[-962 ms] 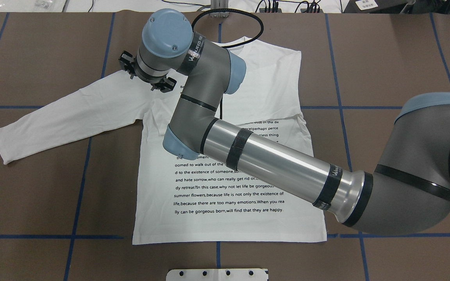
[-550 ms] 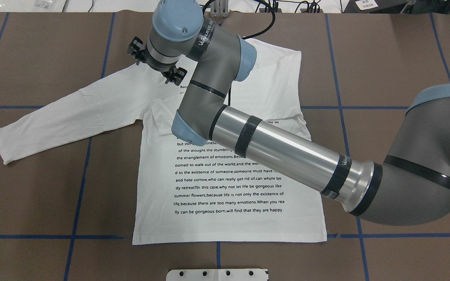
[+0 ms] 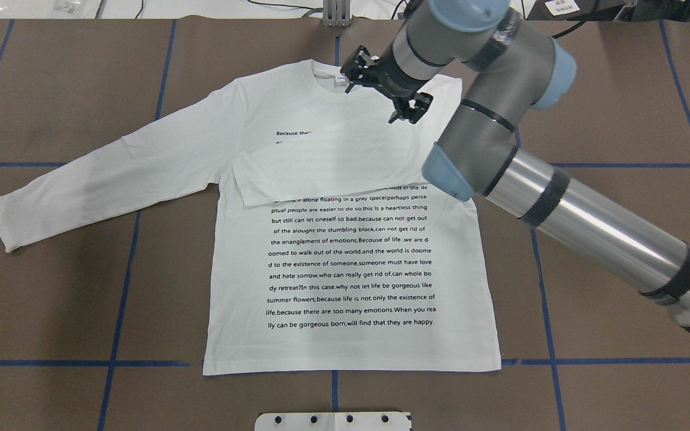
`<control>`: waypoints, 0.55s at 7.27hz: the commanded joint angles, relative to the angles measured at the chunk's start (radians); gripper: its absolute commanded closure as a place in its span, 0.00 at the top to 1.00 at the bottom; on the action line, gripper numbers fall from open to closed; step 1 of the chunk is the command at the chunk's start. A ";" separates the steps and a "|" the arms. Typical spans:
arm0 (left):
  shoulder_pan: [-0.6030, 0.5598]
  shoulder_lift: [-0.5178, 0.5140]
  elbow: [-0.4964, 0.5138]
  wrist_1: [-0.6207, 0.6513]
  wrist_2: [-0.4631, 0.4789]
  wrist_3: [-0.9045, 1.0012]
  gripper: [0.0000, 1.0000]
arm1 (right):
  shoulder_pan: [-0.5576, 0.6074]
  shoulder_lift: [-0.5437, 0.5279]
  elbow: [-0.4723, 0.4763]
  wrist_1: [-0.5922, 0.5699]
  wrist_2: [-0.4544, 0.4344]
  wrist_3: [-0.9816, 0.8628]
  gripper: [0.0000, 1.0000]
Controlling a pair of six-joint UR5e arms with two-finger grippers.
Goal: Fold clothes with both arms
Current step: 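Release the sleeve near the collar and withdraw the right gripper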
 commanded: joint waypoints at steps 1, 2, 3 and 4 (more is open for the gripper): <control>0.038 -0.004 0.043 -0.007 -0.002 -0.017 0.86 | 0.089 -0.181 0.123 -0.001 0.072 -0.104 0.99; 0.056 0.002 0.045 -0.006 0.002 -0.015 0.82 | 0.112 -0.217 0.149 -0.001 0.091 -0.160 0.99; 0.087 0.010 0.047 -0.006 0.005 -0.018 0.80 | 0.121 -0.231 0.149 -0.001 0.098 -0.170 0.99; 0.090 0.022 0.044 -0.007 0.004 -0.015 0.80 | 0.121 -0.231 0.149 -0.001 0.098 -0.170 0.99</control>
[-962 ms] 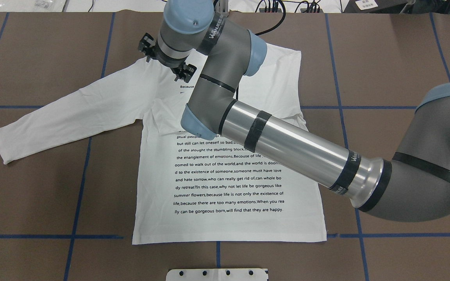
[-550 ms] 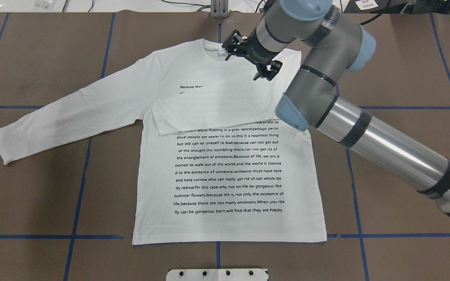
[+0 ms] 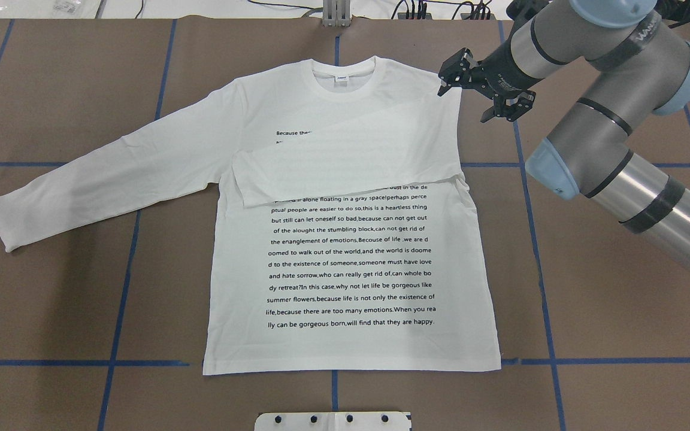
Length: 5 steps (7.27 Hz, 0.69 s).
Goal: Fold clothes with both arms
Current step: 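Release the sleeve near the collar and withdraw the right gripper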
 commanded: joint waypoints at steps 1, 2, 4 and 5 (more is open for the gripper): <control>0.035 0.014 0.001 -0.001 0.002 0.007 0.79 | 0.008 -0.013 0.007 0.000 0.006 -0.012 0.99; 0.036 0.026 -0.004 -0.003 0.002 0.006 0.78 | 0.008 -0.014 0.010 0.002 0.006 -0.012 0.99; 0.059 0.028 -0.004 -0.029 0.002 0.009 0.65 | 0.008 -0.014 0.010 0.000 0.005 -0.012 0.99; 0.067 0.041 0.001 -0.064 0.002 0.006 0.63 | 0.008 -0.016 0.012 0.000 0.002 -0.012 0.99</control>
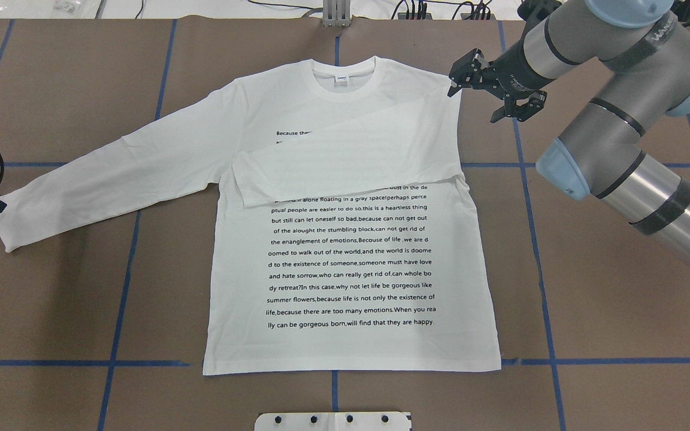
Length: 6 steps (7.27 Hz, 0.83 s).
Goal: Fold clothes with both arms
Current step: 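Release the sleeve near the collar and withdraw the right gripper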
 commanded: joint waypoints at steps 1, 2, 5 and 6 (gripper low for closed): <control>0.012 0.013 0.003 -0.041 0.000 -0.009 0.63 | 0.000 -0.001 0.007 0.000 -0.003 0.000 0.99; 0.014 0.013 0.008 -0.040 0.002 -0.009 0.63 | 0.000 -0.001 0.007 0.000 -0.004 0.000 0.99; 0.014 0.014 0.011 -0.037 0.002 -0.012 0.48 | 0.002 -0.003 0.018 0.000 -0.004 0.001 0.99; 0.014 0.013 0.011 -0.038 0.002 -0.012 0.00 | 0.002 -0.012 0.023 0.000 -0.004 0.001 0.99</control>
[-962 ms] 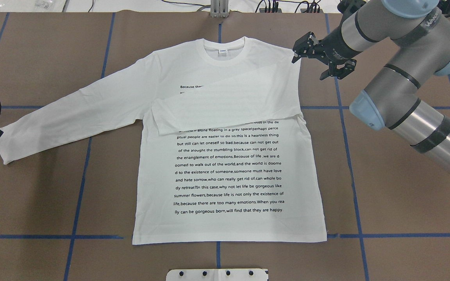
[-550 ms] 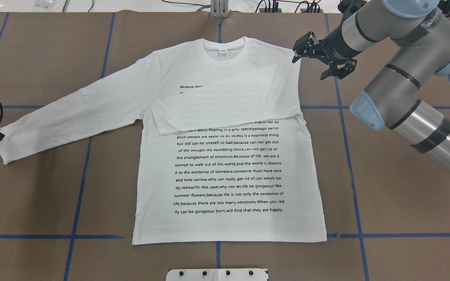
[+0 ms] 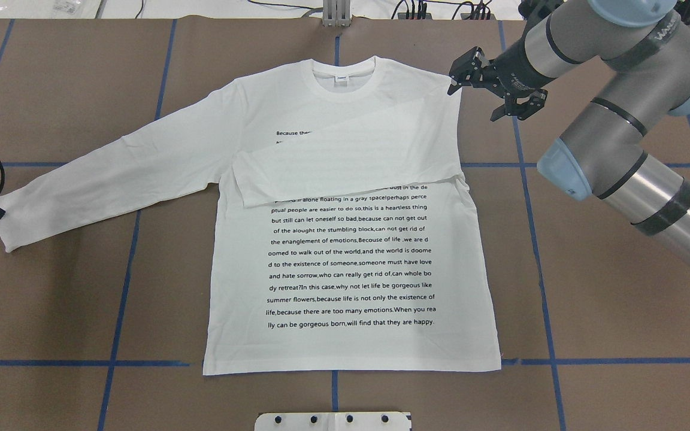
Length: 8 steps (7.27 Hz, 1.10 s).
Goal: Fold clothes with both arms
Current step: 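Release the sleeve near the collar and withdraw the right gripper, then grasp the other sleeve cuff with the left gripper and lift it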
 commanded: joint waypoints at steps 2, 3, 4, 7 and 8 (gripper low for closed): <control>0.000 -0.007 -0.011 -0.001 -0.009 -0.002 0.00 | 0.001 -0.015 0.008 0.000 0.001 0.001 0.99; 0.000 -0.010 -0.039 -0.001 -0.017 -0.002 0.00 | 0.001 -0.024 0.014 0.000 0.001 0.001 0.99; -0.001 -0.007 -0.130 0.011 -0.096 -0.002 0.00 | 0.005 -0.036 0.024 0.002 0.008 -0.001 0.99; 0.005 -0.110 -0.312 -0.004 -0.193 -0.334 0.00 | 0.051 -0.151 0.066 0.002 0.008 -0.169 0.99; 0.018 -0.203 -0.318 -0.004 -0.193 -0.473 0.00 | 0.095 -0.217 0.086 0.002 0.018 -0.284 0.99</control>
